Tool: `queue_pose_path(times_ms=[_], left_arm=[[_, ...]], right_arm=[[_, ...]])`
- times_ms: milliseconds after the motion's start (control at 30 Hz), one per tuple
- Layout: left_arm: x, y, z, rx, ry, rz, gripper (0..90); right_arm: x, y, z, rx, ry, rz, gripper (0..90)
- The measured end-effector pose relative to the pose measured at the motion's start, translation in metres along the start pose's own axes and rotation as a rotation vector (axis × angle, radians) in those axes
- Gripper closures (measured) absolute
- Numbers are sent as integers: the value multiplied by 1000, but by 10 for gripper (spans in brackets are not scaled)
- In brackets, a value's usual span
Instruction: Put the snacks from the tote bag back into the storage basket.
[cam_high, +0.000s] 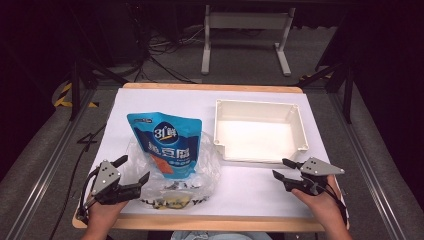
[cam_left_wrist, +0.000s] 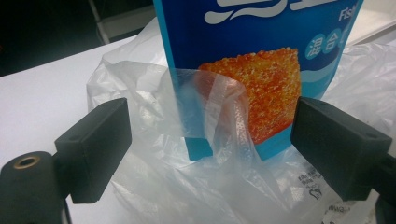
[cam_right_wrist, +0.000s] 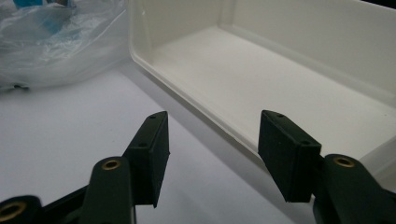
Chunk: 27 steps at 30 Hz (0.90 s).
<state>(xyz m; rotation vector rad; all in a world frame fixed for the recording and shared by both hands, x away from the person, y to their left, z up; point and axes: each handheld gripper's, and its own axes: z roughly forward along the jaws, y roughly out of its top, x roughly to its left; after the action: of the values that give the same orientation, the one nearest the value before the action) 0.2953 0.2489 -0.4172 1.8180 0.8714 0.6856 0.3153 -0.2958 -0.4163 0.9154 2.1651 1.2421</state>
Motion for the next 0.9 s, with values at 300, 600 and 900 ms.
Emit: queue_pose_path(times_ms=[300, 600, 900], left_arm=[[1, -1, -3, -69, -41, -52, 141], [3, -3, -5, -71, -36, -71, 137], [-1, -2, -6, -109, -52, -43, 123]], right_arm=[[3, 10, -4, 69, 13, -45, 379], [3, 21, -18, 40, 27, -55, 373], [1, 37, -19, -8, 35, -63, 354]])
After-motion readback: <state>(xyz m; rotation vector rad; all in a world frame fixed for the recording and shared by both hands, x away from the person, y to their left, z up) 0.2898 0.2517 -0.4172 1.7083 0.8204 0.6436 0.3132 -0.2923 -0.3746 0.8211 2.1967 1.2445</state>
